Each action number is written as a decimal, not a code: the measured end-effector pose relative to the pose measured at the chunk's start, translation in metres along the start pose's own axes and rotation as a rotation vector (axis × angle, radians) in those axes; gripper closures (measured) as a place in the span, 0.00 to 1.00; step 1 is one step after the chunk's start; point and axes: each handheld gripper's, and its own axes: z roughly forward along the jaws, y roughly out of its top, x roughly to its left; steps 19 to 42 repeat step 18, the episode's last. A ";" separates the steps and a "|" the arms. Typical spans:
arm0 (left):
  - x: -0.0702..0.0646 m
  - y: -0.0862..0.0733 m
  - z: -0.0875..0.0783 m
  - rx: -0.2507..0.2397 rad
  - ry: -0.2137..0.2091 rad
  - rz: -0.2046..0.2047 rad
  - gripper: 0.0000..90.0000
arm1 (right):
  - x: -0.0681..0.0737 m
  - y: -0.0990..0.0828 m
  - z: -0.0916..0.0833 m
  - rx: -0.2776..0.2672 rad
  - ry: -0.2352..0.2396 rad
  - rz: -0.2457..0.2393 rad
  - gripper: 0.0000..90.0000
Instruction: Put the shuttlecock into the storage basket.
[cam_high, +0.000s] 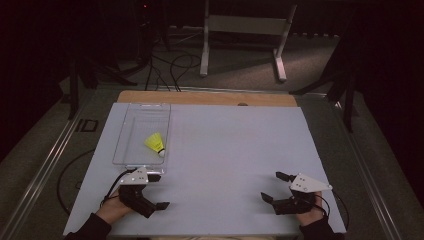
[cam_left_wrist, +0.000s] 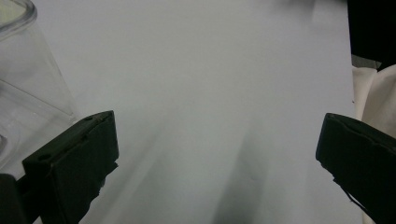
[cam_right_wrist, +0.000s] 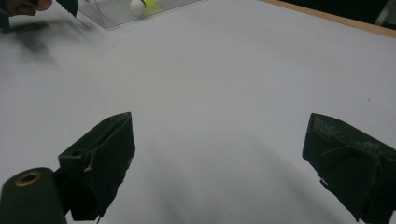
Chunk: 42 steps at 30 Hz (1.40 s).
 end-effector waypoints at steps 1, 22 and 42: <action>0.000 0.000 0.000 0.001 0.001 0.002 0.00 | 0.000 0.000 0.000 -0.001 -0.002 -0.001 0.10; 0.001 -0.003 0.003 0.007 -0.033 -0.003 0.00 | -0.001 -0.001 0.001 0.011 0.002 0.002 0.10; 0.001 -0.003 0.003 0.007 -0.033 -0.003 0.00 | -0.001 -0.001 0.001 0.011 0.002 0.002 0.10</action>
